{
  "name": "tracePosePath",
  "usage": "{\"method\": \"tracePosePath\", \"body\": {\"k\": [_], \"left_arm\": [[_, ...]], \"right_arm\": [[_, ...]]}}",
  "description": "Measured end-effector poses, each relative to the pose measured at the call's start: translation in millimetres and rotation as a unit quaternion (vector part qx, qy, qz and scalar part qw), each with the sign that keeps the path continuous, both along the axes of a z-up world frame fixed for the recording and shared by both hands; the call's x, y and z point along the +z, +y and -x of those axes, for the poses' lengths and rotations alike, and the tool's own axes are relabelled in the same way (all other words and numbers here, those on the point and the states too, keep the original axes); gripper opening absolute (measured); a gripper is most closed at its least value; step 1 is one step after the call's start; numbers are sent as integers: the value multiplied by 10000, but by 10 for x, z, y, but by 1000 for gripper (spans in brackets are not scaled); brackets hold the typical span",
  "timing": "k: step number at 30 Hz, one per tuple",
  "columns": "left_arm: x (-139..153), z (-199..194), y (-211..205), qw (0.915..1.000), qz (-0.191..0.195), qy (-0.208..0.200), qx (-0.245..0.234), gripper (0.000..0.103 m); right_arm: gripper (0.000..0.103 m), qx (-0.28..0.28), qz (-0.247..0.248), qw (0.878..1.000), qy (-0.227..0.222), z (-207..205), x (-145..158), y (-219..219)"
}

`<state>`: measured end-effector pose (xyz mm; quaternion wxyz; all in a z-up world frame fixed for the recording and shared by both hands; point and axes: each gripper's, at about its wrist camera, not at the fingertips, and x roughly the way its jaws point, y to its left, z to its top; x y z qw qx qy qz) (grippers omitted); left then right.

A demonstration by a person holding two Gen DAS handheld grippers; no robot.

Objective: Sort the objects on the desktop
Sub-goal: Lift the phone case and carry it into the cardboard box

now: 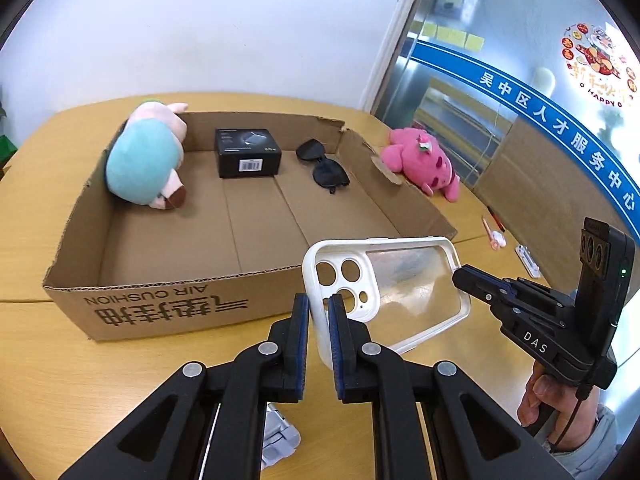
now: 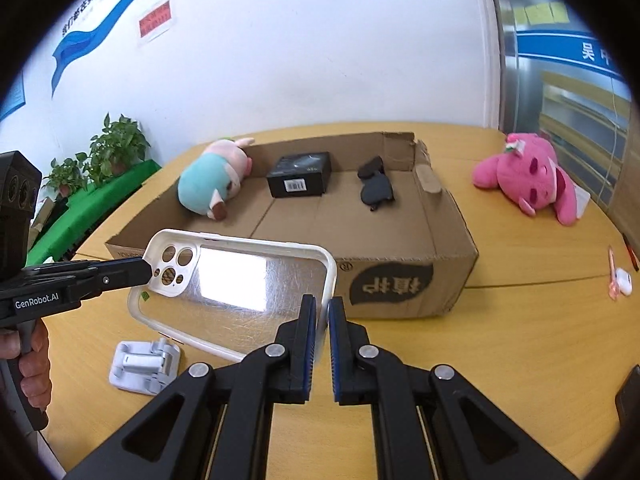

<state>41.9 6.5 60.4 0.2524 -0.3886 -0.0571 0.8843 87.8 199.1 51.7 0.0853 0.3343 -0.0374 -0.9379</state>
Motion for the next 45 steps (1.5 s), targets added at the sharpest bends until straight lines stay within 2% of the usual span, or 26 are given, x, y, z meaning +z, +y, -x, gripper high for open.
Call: {"method": "tracePosePath", "body": {"k": [5,11,15,18,26,35,39,45], "left_arm": [[43,34,60,9998,-90,107,153,9],[334,203,-6,9988,-254,289,294,9],[396,372,-155,9986,-48,340,407,9],[322,566,-347,9983,85,190,538,9],[157,1010,-848,9958,377,-205,812,9],[-390,1391,-992,9857,974,-922,1016,9],[-409,1413,-995,9825,1172,-996,1050,9],[-450,1413,-913,9739,1706,-921,1183,9]], "right_arm": [[6,158,-20,9997,165,38,97,61],[6,416,-279,9982,316,261,378,70],[7,595,-244,9974,339,479,437,-28],[7,698,-112,9973,210,687,338,-168],[7,979,104,9939,-489,1333,-44,-756],[10,1102,312,9847,-1311,1809,-490,-1049],[10,1135,298,9799,-1615,1896,-580,-1126],[13,1164,264,9749,-1879,1924,-727,-1203]]}}
